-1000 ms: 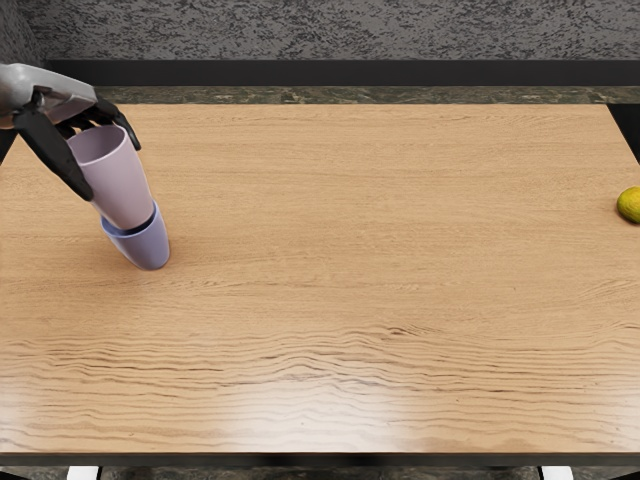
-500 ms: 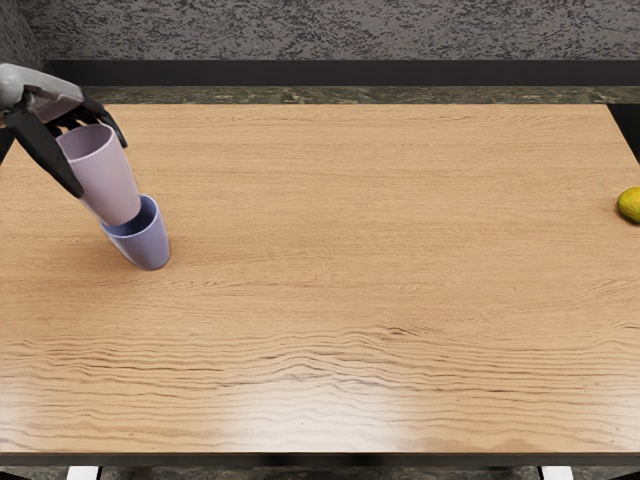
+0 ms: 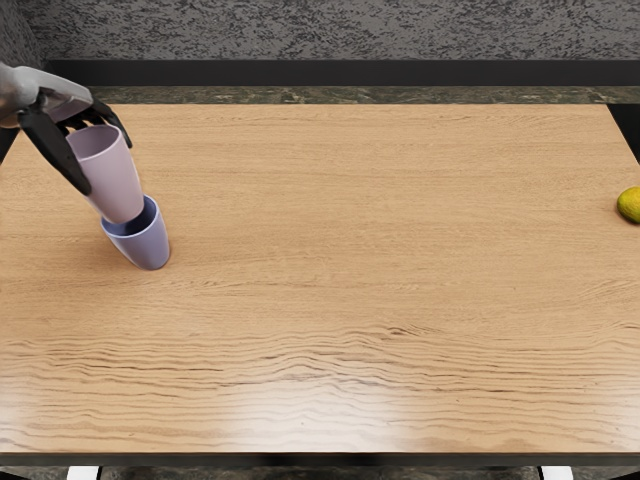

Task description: Pick up cup and place in cup with left hand

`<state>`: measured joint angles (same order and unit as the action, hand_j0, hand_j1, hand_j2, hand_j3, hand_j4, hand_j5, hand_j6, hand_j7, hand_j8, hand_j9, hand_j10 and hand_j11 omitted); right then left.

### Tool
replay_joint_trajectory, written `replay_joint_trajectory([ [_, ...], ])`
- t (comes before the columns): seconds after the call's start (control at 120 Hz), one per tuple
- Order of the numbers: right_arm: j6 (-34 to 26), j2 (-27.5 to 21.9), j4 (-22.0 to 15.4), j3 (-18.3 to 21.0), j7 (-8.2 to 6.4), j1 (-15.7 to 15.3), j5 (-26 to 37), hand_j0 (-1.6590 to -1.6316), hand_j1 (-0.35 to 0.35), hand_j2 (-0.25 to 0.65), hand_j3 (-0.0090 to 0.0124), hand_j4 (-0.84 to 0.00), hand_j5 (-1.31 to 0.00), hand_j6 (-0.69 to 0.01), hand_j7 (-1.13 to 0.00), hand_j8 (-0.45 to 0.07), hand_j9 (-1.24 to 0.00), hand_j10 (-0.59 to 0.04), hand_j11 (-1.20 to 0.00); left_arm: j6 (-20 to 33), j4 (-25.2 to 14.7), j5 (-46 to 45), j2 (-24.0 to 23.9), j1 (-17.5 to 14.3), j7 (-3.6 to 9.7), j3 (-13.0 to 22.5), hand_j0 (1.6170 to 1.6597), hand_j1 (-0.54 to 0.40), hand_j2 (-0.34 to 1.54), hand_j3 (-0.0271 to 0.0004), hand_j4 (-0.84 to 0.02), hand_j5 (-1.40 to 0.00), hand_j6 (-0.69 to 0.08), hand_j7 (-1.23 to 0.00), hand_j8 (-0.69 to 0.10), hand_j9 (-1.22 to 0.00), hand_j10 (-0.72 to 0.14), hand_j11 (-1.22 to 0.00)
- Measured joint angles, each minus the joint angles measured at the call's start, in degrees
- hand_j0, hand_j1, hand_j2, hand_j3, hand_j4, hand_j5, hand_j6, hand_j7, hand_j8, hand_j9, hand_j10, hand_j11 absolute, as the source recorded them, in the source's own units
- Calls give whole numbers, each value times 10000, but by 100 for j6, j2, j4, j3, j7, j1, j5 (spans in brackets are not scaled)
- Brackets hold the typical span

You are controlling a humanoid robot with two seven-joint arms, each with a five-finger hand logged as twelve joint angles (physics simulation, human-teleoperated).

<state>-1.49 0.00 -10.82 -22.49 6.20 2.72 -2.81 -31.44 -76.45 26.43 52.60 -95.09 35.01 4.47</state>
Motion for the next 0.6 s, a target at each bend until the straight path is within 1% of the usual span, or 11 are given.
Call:
replay_joint_trajectory([
  [0.225, 0, 0, 8, -1, 1, 0, 0, -16581, -3116, -64, 0, -308, -404, -307, -404, -308, -404, -308, -404, -2, 113, 115, -140, 87, 0, 9, 16529, -2267, 1019, 0, -2065, -8139, -796, -7654, -1165, -7463, -3029, -7537],
  [0.542, 0, 0, 9, -1, 3, 0, 0, -16581, -3116, -64, 0, -308, -404, -307, -404, -308, -404, -308, -404, 20, 142, 190, -150, 171, 0, 9, 16526, -2301, 1020, 0, -1975, -8233, -723, -7724, -1102, -7527, -2968, -7592],
  [0.6, 0, 0, 9, -1, 3, 0, 0, -16581, -3115, -64, 0, -310, -405, -309, -406, -309, -405, -309, -406, 26, 143, 199, -276, 175, -1, 11, 16529, -2382, 1053, 0, -1983, -8215, -745, -7681, -1079, -7494, -2946, -7580],
])
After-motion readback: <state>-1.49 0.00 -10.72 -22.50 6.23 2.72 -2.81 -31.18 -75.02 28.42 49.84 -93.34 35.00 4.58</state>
